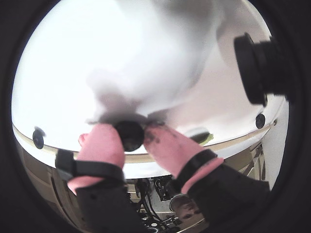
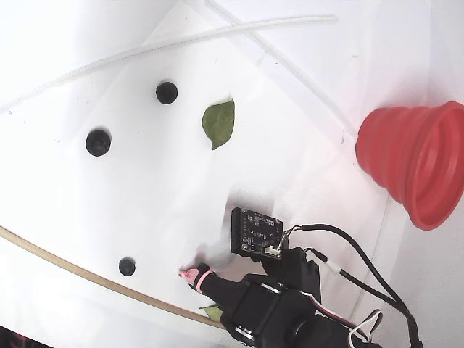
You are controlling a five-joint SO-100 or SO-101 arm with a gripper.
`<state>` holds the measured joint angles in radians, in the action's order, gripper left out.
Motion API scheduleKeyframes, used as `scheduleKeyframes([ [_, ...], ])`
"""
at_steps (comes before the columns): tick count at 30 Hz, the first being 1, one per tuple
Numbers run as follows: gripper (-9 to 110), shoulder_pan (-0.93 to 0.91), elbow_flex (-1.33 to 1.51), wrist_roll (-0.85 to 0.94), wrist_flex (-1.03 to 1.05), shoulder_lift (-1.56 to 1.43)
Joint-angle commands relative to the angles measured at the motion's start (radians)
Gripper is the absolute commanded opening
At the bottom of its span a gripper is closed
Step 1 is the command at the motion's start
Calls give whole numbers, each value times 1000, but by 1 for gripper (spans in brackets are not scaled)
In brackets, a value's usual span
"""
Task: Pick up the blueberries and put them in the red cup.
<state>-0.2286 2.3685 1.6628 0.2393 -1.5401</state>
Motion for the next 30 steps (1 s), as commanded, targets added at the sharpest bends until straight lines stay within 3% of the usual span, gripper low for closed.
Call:
scheduleKeyframes([
  [1, 11, -9, 40, 5, 21, -66],
  [30, 10, -109, 29, 57, 160, -334],
])
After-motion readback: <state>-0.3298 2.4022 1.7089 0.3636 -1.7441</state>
